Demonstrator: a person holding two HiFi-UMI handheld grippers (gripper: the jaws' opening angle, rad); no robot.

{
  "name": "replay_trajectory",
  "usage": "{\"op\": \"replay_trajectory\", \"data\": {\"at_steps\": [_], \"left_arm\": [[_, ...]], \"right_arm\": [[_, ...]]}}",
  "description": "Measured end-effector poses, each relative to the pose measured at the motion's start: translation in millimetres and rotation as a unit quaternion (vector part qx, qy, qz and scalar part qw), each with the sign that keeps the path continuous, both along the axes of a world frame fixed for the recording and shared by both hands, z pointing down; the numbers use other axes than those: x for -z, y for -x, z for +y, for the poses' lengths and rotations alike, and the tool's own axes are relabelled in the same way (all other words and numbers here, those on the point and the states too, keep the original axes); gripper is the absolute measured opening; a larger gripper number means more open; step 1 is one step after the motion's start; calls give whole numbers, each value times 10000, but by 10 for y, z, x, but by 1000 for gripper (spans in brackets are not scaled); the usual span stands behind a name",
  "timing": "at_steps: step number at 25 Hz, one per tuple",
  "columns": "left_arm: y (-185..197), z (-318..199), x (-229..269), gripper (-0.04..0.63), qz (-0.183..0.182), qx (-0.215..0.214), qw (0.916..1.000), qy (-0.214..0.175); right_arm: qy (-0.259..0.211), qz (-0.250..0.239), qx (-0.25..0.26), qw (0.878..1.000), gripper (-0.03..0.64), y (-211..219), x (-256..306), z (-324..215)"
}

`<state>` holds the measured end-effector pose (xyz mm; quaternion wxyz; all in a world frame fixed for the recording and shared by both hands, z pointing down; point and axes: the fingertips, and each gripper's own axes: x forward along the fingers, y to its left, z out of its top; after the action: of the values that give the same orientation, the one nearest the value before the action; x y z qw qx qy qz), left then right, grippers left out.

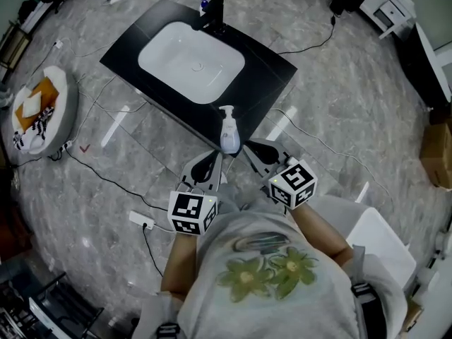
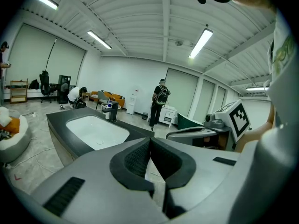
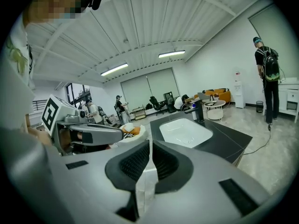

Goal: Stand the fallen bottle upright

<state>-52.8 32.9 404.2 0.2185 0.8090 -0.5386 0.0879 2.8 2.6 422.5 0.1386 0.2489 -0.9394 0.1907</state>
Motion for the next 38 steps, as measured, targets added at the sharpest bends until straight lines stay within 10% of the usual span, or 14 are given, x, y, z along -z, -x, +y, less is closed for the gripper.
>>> {"op": "replay_trajectory", "data": {"at_steps": [38], "left_arm": [[512, -1263, -646, 18, 223, -454, 9974, 510]], "right_arm": [[1420, 639, -128, 9877, 49, 586, -1033, -1270]]}}
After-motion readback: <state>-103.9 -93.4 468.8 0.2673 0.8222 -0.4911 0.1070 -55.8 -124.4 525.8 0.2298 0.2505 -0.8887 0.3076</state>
